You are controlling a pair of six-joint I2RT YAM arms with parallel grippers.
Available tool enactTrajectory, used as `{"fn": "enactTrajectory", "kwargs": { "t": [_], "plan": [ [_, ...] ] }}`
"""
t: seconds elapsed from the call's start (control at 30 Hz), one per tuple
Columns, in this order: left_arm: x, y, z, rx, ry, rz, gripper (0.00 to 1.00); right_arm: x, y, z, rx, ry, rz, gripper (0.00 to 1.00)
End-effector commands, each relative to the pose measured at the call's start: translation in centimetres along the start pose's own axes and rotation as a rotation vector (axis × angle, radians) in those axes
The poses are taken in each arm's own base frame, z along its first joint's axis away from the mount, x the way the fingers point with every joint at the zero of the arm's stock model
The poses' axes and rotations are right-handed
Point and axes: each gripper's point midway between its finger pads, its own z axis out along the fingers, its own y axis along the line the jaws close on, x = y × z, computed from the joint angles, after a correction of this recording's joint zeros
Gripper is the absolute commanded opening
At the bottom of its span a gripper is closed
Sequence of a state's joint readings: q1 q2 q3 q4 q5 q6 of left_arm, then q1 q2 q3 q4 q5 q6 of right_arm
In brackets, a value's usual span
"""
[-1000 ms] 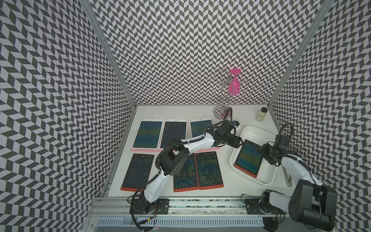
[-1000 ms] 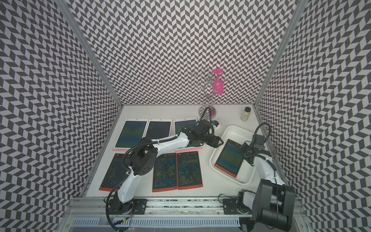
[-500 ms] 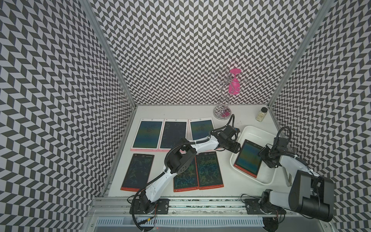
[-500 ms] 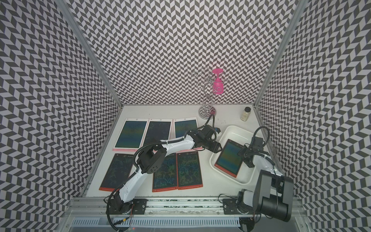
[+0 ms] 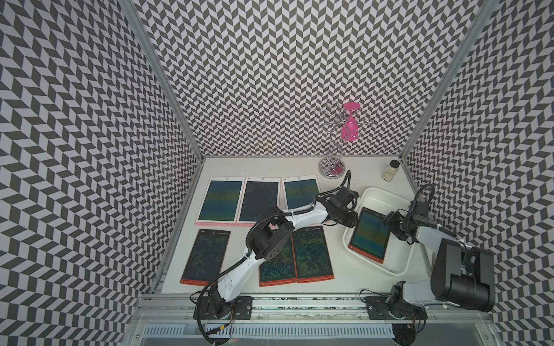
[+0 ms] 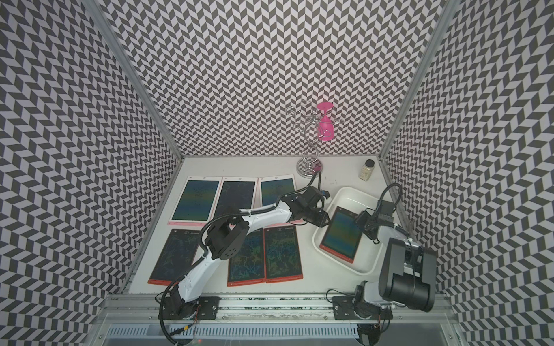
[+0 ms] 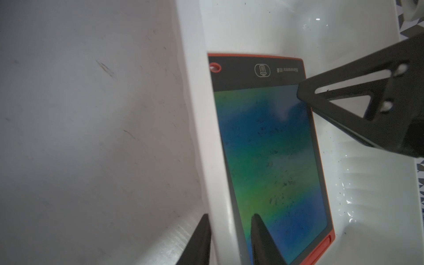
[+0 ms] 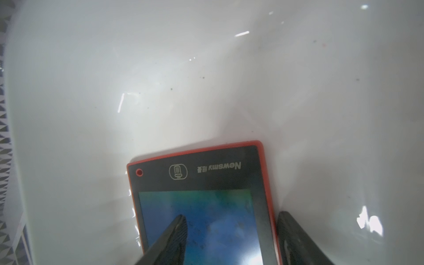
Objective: Take out the writing tablet from the storage box
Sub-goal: Adjust the storage box at the center of the board.
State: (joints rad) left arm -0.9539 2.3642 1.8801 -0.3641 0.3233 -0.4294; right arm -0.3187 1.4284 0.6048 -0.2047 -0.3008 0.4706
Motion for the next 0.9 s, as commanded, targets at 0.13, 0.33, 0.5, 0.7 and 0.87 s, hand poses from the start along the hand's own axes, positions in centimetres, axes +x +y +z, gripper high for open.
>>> {"fn": "enactTrajectory", "kwargs": {
  "t": [0.13,0.33,0.5,0.7,0.87],
  "plan": [
    [0.9,-1.3,1.5,0.017,0.042,0.001,0.25,5.8,1.7,-0.1,-0.178,0.216,0.026,0.63],
    [0.9,-2.3,2.3,0.036,0.051,-0.007,0.25,6.8,3.4,-1.1,-0.293,0.255,0.018,0.62],
    [1.0,-2.6,2.9,0.042,0.059,-0.017,0.25,6.8,5.4,-2.6,-0.402,0.251,0.004,0.61],
    [0.9,-2.9,2.9,0.052,0.057,-0.028,0.25,6.4,6.9,-4.1,-0.466,0.229,-0.024,0.58],
    [0.4,-3.1,2.5,0.054,0.044,-0.048,0.25,6.2,7.5,-5.0,-0.504,0.217,-0.04,0.56]
  ]
}}
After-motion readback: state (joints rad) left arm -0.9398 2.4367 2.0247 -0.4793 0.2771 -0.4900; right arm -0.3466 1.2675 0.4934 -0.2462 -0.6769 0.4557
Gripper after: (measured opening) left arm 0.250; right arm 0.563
